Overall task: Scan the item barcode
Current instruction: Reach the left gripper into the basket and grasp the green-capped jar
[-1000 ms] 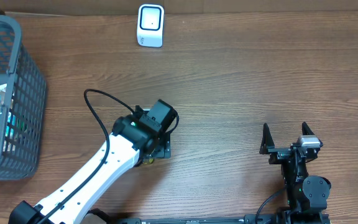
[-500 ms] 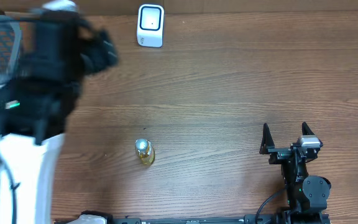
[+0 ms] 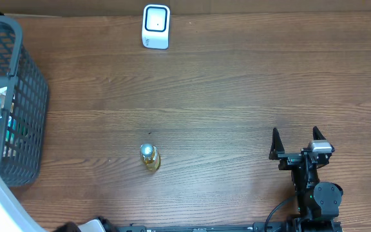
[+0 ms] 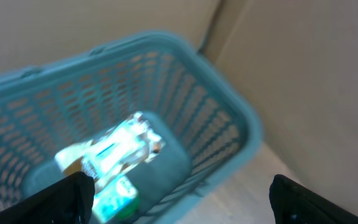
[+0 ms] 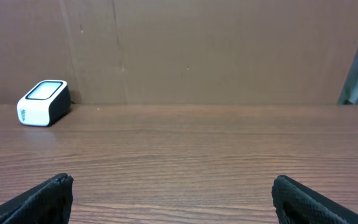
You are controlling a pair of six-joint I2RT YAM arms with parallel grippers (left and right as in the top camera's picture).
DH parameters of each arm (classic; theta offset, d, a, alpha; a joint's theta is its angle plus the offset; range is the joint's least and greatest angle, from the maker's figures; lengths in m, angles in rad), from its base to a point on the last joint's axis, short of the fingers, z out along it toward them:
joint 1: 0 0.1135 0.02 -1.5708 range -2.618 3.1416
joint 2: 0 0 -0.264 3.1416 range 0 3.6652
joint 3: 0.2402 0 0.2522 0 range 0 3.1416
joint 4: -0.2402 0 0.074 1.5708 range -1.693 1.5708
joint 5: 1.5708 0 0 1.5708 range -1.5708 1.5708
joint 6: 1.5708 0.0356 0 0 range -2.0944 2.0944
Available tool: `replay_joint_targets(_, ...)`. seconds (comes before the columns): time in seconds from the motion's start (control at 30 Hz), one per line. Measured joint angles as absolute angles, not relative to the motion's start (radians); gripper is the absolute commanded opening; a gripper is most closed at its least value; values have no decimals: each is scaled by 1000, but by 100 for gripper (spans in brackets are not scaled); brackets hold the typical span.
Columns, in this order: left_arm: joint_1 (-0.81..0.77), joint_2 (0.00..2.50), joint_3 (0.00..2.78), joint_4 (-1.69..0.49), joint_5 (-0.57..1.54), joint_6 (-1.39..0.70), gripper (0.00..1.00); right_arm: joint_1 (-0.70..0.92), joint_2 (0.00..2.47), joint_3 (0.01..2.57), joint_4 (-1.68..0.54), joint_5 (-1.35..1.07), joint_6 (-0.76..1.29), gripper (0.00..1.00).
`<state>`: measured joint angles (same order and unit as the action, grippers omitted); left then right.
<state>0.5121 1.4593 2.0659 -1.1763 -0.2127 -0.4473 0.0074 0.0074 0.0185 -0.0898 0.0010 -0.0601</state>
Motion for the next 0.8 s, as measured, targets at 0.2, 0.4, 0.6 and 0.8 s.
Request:
replay_joint_targets(0.2,688,1610,2069,-1280,-86,-466,95,7,7,18,-90,1,-60,100)
replay_joint_targets(0.4,755,1791,2069,-1388,-15,-452,100,7,7,19,-90,1,-60,100)
replay_joint_targets(0.6,754,1938,2069,-1429,9,-336,100,7,7,18,-90,1,-60,100)
replay_joint_targets(0.8,754,2067,2069,-1469,16,-224,100,7,7,18,-90,1,-60,100)
